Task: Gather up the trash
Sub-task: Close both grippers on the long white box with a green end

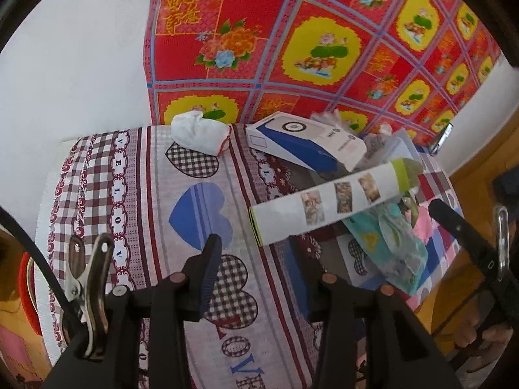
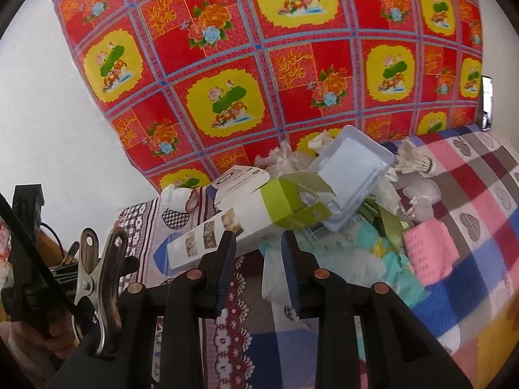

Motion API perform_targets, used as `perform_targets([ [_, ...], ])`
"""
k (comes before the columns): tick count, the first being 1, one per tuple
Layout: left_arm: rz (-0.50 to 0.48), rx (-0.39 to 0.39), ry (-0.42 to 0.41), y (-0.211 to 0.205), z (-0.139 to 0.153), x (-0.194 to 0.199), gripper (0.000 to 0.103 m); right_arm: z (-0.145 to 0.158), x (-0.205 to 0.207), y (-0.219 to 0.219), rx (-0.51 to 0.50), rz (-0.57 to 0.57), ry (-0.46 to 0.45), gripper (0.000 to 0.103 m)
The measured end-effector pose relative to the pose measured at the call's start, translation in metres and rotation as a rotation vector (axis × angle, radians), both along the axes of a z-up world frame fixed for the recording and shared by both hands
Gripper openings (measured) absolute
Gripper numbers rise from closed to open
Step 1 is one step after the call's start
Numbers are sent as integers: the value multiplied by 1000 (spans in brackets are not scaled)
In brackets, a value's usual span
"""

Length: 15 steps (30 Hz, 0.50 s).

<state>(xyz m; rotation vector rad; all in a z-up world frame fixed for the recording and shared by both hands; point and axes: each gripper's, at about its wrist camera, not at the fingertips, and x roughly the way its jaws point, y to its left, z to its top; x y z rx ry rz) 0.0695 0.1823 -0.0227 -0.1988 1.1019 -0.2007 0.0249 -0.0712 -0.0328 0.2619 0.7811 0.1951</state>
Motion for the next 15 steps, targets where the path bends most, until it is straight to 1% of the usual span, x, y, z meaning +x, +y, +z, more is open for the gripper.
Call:
perform_targets([
  [3, 32, -4, 12, 0, -5, 7, 47, -1, 14, 1, -12, 27, 5, 35],
  [6, 51, -6, 24, -1, -10, 12, 49, -3, 24, 1, -32, 46, 5, 35],
  [11, 62, -24, 45, -3, -19, 18, 54, -11, 40, -1, -41, 64, 34, 36],
  [15, 61, -24, 63, -6, -26, 23, 56, -17, 50, -1, -53, 76, 52, 37],
])
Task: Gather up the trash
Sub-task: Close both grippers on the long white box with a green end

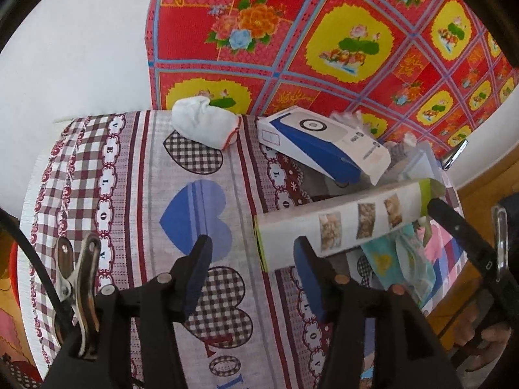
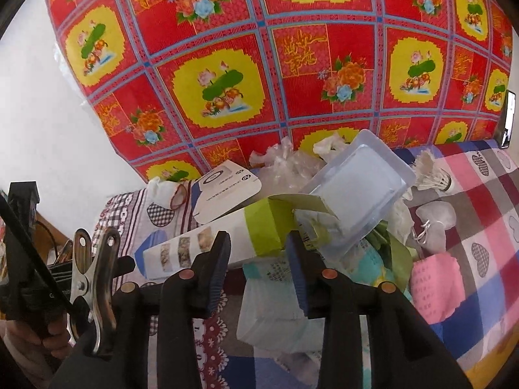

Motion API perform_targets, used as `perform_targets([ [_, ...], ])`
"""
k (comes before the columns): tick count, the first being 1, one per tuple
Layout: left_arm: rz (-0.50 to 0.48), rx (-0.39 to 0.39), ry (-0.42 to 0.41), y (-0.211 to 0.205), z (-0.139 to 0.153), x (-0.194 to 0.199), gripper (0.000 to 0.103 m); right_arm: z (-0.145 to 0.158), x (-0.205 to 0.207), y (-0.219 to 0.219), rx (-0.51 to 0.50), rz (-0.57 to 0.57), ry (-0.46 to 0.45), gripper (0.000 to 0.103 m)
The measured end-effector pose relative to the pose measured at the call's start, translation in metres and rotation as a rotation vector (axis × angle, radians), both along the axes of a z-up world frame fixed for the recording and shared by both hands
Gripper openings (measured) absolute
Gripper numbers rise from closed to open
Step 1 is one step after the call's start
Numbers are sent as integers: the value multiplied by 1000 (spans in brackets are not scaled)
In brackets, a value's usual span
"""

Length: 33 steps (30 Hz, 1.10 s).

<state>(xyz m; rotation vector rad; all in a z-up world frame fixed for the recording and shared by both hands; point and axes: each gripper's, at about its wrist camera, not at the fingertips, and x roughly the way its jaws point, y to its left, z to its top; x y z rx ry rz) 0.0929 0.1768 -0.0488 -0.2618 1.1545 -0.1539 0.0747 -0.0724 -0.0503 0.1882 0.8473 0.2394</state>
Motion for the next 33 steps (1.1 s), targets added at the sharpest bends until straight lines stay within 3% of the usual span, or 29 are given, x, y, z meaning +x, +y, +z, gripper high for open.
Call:
perform_targets([
  [22, -65, -96, 73, -21, -27, 11, 60, -22, 9, 2, -8, 35, 63, 38],
  [30, -63, -58, 23, -12, -15, 15, 60, -28, 8, 4, -11, 41, 72, 38],
  [33, -66, -78, 31, -5, -14, 21, 60, -29, 7, 4, -9, 37, 72, 38],
])
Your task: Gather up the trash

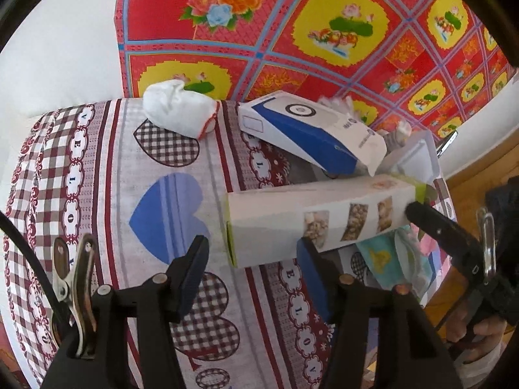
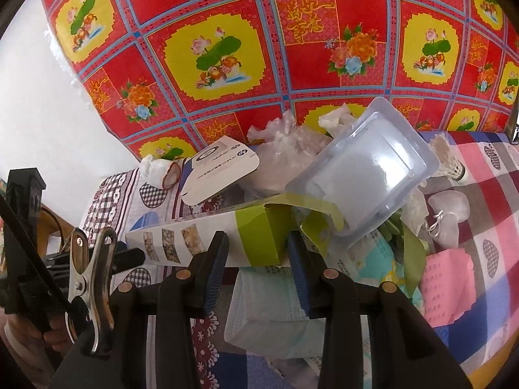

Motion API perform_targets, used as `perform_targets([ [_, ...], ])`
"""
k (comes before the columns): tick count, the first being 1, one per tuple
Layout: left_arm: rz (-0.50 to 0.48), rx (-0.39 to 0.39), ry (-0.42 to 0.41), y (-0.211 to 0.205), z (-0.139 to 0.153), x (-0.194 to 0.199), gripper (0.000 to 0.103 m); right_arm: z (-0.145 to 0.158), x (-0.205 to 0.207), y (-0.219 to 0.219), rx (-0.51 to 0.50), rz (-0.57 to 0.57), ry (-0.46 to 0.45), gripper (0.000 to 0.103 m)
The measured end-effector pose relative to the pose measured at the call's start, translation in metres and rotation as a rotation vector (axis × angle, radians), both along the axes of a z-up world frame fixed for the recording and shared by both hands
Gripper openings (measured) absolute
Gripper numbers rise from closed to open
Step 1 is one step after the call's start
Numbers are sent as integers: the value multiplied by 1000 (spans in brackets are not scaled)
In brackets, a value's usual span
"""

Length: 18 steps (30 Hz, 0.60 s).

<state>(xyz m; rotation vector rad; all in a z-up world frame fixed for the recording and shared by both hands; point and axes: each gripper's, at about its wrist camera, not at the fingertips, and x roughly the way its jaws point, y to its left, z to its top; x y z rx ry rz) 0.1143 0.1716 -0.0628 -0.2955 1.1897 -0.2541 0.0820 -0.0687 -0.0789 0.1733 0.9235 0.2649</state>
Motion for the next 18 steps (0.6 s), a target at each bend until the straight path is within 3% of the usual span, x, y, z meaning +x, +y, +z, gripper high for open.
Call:
perform_targets([
  [6, -22, -69, 8, 1, -3, 8, 54, -1, 1, 1, 2, 5, 9, 38],
  [18, -65, -11, -55, -4, 9, -5, 45, -1, -4, 9, -19, 13, 7, 43],
])
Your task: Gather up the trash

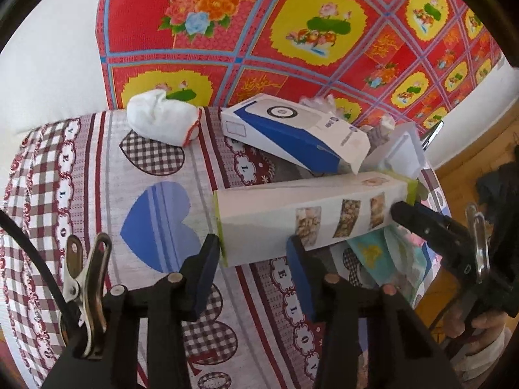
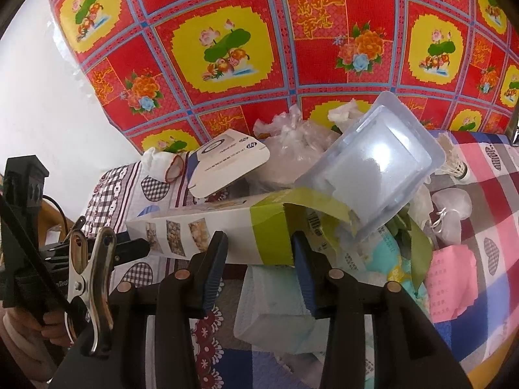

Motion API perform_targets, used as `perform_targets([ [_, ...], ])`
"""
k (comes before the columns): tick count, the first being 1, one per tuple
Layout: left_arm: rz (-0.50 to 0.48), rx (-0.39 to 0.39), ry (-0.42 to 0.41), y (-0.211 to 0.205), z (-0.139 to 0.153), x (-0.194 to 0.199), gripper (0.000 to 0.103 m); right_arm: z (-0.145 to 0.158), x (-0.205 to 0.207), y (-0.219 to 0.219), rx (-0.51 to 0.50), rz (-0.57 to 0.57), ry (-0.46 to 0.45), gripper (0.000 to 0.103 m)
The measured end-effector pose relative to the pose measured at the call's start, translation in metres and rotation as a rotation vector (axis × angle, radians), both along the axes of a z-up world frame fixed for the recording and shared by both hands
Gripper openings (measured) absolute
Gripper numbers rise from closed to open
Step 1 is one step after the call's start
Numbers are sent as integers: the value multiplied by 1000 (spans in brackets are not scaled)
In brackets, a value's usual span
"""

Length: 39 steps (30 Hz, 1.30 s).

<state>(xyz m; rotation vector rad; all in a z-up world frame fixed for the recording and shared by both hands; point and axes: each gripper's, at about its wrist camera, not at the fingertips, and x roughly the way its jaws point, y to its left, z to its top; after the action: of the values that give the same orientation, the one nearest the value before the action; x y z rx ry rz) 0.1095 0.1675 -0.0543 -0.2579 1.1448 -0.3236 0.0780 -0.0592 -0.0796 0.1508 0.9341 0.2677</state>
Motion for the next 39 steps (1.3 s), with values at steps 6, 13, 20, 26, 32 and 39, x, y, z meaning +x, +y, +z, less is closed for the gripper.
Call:
perform_targets([
  [6, 3, 0, -28, 8, 11, -10, 45, 8, -10, 5, -6, -3, -20, 43],
  [13, -2, 4, -60, 20, 22, -25, 44, 18, -26, 16, -5, -13, -49, 43],
  [20, -12, 10, -85, 37, 33, -45, 44, 26, -46, 33, 4, -31, -78, 43],
  [26, 4, 18, -97, 54, 40, -63, 44, 28, -63, 50, 13, -27, -102, 43],
  [32, 39, 15, -116, 68, 49, -81, 44, 35, -76, 63, 11, 3, -122, 43],
  [39, 96, 28, -151, 83, 64, -107, 44, 48, -88, 76, 15, 56, -168, 43],
])
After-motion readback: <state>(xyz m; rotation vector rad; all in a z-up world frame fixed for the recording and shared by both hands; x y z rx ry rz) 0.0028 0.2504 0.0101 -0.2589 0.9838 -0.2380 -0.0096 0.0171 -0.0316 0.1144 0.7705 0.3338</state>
